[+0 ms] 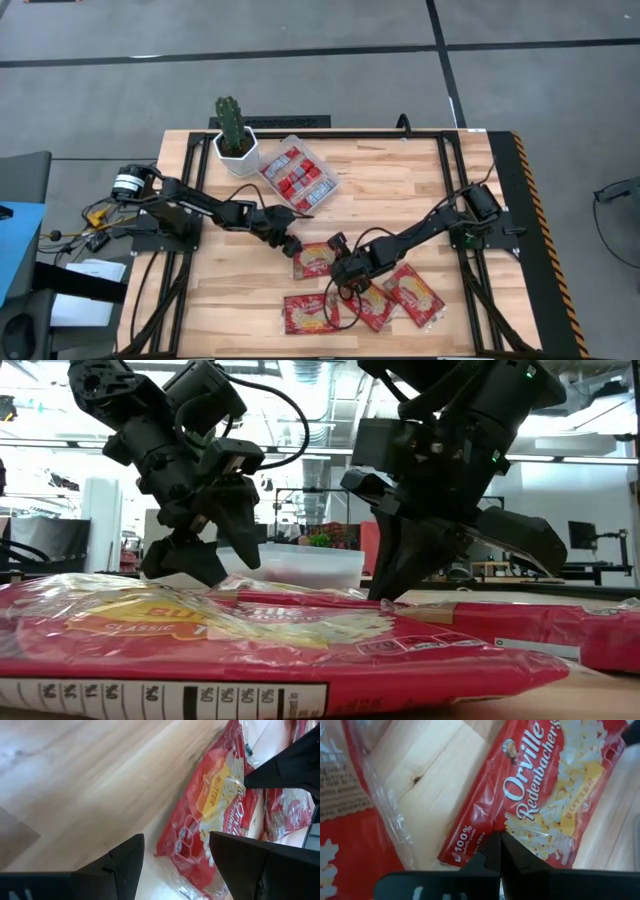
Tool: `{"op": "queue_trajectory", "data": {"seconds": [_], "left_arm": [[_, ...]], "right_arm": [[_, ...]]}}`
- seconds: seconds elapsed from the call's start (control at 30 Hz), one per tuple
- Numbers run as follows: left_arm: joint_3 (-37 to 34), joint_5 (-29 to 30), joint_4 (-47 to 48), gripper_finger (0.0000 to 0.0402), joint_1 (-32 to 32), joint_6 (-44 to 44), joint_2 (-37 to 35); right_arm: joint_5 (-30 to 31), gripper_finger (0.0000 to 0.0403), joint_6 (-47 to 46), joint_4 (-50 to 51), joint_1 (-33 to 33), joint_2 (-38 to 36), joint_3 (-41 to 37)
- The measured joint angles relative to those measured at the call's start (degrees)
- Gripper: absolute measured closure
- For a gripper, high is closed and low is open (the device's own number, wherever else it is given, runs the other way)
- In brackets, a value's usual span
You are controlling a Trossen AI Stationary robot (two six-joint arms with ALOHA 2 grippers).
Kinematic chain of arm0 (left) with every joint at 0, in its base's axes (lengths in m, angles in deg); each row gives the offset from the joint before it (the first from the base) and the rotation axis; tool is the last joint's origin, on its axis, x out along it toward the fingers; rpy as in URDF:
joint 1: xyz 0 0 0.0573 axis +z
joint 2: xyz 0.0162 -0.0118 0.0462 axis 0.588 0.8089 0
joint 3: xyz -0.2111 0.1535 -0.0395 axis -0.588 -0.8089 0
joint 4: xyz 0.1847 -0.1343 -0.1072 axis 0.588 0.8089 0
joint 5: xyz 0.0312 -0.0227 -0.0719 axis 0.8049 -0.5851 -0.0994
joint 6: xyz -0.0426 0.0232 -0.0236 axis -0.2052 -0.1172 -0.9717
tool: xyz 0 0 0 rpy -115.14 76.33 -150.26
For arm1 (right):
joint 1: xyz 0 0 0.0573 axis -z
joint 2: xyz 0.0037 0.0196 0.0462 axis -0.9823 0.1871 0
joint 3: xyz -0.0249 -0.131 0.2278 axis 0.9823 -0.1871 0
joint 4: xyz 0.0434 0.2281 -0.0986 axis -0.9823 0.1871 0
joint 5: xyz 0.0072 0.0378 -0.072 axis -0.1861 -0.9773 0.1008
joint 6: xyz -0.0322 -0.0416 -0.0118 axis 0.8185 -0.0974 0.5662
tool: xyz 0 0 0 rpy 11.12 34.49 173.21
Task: Sort popcorn bags into baskets
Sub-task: Put the red popcorn bag into the transparent bin
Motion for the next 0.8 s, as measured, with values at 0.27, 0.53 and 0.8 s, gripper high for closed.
{"op": "queue_trajectory", "data": {"seconds": [0.27,0.53,0.8], "left_arm": [[0.0,1.0,-0.1,0.0187,0.3,2.3,0.2],[0.0,-3.0,-0.2,0.0187,-0.1,2.9,0.2],[-0.2,-1.5,-1.0,0.0187,-0.4,2.8,1.5]], "right_arm": [[1.7,0.0383,-1.8,-2.7,1.2,-0.8,0.1],[2.4,0.0387,-13.7,-3.7,1.2,-6.8,1.9],[-2.5,0.0388,-21.5,-4.3,0.0,-6.0,1.7]]}}
